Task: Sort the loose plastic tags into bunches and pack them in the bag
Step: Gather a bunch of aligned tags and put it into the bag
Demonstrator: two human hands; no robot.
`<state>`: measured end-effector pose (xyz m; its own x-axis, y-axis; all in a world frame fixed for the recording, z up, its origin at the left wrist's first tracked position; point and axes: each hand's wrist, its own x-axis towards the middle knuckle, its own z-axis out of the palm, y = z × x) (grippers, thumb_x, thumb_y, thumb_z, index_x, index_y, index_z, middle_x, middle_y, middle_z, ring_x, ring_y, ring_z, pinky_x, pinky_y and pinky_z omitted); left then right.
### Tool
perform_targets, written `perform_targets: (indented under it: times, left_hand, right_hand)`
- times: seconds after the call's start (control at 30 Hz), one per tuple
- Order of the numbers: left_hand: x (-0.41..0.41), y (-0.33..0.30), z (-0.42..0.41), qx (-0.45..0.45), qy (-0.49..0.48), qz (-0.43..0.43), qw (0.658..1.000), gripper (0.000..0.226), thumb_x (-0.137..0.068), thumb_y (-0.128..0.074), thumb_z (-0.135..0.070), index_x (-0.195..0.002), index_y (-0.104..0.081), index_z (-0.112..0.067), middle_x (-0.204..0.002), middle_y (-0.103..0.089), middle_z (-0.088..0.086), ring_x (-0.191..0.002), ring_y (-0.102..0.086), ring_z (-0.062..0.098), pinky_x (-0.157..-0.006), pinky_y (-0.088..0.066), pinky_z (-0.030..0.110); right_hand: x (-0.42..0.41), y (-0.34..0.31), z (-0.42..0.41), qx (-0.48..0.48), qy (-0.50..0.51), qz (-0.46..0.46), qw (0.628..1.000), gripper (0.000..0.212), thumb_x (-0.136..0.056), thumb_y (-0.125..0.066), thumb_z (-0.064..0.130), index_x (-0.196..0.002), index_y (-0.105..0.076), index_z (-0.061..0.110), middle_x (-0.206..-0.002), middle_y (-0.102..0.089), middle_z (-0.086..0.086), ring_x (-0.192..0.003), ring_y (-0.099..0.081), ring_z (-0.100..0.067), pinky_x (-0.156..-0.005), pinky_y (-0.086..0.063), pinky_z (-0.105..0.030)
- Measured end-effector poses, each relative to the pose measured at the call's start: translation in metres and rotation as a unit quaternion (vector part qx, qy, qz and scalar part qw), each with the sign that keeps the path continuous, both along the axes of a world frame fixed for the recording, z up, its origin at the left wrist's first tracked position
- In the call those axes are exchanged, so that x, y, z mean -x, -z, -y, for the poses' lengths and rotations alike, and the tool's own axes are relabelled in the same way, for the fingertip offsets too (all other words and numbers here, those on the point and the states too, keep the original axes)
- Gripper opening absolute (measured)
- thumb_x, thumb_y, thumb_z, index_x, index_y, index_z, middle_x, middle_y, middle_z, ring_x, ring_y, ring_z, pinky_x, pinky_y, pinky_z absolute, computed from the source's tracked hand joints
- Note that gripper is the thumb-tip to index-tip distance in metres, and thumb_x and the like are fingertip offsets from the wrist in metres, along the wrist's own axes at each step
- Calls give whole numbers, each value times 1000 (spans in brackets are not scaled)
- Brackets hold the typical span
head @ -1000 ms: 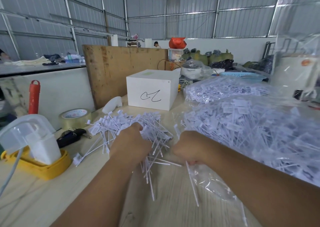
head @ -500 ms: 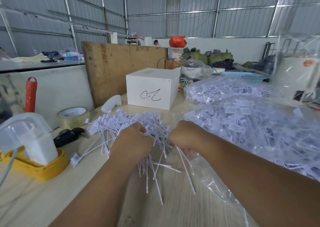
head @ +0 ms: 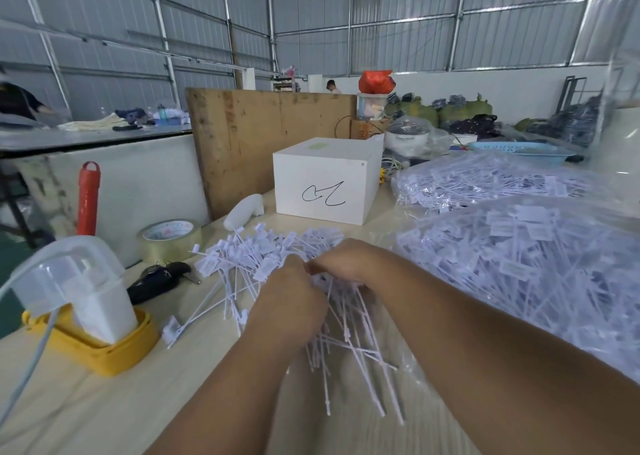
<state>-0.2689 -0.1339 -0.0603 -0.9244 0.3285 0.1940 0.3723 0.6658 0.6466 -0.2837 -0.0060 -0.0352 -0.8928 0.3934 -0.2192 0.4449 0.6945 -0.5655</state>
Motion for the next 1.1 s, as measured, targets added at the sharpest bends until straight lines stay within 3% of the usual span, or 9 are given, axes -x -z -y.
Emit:
perform_targets:
  times: [0.07, 0.13, 0.27, 0.37, 0.53, 0.63, 0.77, 1.0, 1.1]
  left_hand:
    - [0, 1, -1, 7, 2, -2, 1000, 13, -94, -46, -17, -106, -47, -17, -83, -48, -6, -72, -49, 11, -51, -31, 23]
    - [-1, 0, 0, -5, 7, 10, 1000, 13, -92, -47, -15, -104, -48, -15, -83, -51, -3, -71, -50, 11, -50, -32, 24]
    - [-1, -2, 5, -23, -13, 4, 1000, 3, -88, -52, -19, -90, -52, -17, -83, -59, 0, -70, -54, 11, -51, -37, 27]
    - [3, -5, 11, -15, -33, -10, 999, 19, -88, -57, -32, -104, -52, -22, -93, -65, 1, -80, -64, 22, -65, -50, 32]
    - [4, 3, 10, 110, 1, -13, 994, 31, -87, -64, -37, -110, -52, -19, -108, -56, 3, -98, -56, 24, -76, -49, 35]
    - [3, 6, 7, 55, 18, 29, 998, 30, -86, -68, -31, -107, -49, -20, -99, -56, 0, -84, -58, 16, -62, -44, 28]
    - [6, 6, 7, -26, 28, 64, 997, 22, -90, -62, -14, -110, -56, -20, -93, -59, -5, -72, -56, 5, -52, -37, 17]
    - [0, 2, 4, -158, 81, 163, 971, 22, -77, -52, 3, -82, -69, -11, -72, -66, 13, -61, -58, 27, -63, -43, 37]
    - [-4, 0, 1, -179, 80, 179, 964, 19, -78, -58, -3, -88, -71, -11, -82, -70, 16, -78, -66, 35, -74, -52, 42]
  right_hand:
    - [2, -4, -3, 16, -7, 5, 1000, 38, -75, -73, 47, -80, -55, 15, -68, -55, -4, -46, -53, -13, -43, -40, -16]
    - [2, -6, -1, -1, -11, 19, 1000, 37, -79, -71, 42, -67, -48, 16, -46, -45, -1, -36, -41, -14, -38, -29, -16]
    - [-1, -7, 6, -4, -32, 40, 999, 40, -82, -69, 42, -64, -44, 16, -59, -44, -4, -48, -43, -20, -48, -34, -23]
    - [-8, -7, 4, 9, -21, 51, 998, 36, -83, -66, 42, -70, -45, 15, -62, -40, -6, -48, -41, -21, -50, -37, -23]
    - [-22, -7, -4, 26, 1, 68, 997, 21, -83, -58, 29, -80, -47, 12, -67, -39, -8, -54, -41, -22, -57, -41, -26]
    - [-27, -3, -7, -35, 2, 38, 999, 27, -87, -57, 31, -73, -45, 11, -69, -40, -5, -70, -48, -25, -60, -41, -26]
    - [-35, -2, -7, -11, 8, 10, 1000, 20, -84, -57, 26, -72, -53, 12, -72, -47, -3, -58, -45, -17, -50, -32, -23]
    - [-35, -7, -11, 48, 13, 9, 999, 30, -83, -60, 47, -85, -56, 17, -82, -51, -2, -66, -49, -15, -52, -34, -25]
    - [-32, -1, -14, 38, 29, 5, 999, 32, -79, -68, 42, -89, -59, 14, -82, -56, -3, -65, -52, -15, -50, -36, -24]
